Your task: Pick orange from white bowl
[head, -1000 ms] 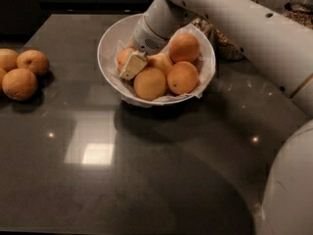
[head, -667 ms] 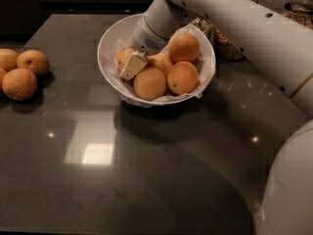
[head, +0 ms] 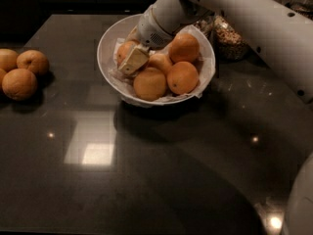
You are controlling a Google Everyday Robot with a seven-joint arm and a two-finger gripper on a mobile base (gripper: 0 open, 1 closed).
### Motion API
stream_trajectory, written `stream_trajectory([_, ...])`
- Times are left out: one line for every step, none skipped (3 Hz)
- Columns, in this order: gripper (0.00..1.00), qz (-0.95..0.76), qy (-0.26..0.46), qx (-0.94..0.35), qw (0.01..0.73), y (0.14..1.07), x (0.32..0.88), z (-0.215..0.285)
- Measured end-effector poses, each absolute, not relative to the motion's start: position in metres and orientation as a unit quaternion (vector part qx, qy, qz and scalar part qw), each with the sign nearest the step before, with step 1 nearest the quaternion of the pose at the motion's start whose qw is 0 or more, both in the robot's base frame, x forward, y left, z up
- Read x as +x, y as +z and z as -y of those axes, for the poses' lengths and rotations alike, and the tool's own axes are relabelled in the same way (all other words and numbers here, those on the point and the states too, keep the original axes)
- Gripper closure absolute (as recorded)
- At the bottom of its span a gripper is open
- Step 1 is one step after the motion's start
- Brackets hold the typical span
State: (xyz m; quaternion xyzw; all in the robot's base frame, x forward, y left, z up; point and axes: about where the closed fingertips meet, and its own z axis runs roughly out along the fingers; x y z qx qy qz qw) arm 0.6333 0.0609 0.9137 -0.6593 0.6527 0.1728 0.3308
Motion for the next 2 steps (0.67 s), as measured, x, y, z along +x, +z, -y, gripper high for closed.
stream_trajectory([1.0, -0.641, 0.184, -0.652, 0.36, 0.93, 0.631, -0.056])
stream_trajectory([1.0, -0.629, 0.181, -0.652, 0.382, 0.944, 0.631, -0.036])
